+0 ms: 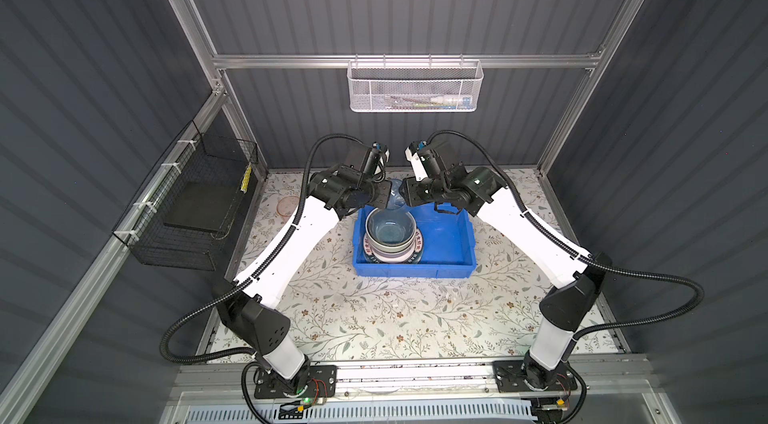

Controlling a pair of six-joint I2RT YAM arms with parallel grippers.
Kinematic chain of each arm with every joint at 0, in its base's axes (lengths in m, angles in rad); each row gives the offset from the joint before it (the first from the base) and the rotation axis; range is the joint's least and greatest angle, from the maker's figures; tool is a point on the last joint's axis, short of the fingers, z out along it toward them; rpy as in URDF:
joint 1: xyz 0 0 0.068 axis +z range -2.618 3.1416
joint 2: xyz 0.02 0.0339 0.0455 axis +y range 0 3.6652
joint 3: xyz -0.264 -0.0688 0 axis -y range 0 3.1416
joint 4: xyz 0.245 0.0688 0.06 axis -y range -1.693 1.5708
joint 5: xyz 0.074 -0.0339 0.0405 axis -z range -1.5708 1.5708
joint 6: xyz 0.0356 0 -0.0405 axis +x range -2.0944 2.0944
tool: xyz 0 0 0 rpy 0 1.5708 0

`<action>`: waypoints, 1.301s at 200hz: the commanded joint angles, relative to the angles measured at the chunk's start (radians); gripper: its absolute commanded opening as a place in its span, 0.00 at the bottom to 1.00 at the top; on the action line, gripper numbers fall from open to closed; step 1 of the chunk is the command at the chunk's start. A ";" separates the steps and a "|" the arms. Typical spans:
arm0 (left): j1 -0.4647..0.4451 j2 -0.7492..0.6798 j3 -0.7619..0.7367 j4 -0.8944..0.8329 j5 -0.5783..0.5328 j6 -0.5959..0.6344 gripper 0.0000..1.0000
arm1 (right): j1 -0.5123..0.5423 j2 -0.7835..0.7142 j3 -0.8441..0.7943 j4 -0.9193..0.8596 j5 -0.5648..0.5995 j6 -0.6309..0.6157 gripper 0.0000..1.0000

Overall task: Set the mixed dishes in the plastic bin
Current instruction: 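Close the right gripper on the light blue cup while the left holds it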

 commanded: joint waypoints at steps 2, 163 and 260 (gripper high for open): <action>-0.005 0.008 0.053 -0.013 -0.010 0.029 0.04 | 0.006 0.019 0.042 -0.071 0.046 -0.021 0.41; -0.005 0.039 0.130 -0.055 0.045 0.038 0.09 | 0.007 0.099 0.179 -0.156 0.103 -0.019 0.13; -0.005 0.031 0.115 -0.112 0.110 0.050 0.18 | 0.007 0.027 0.122 -0.130 0.114 -0.021 0.03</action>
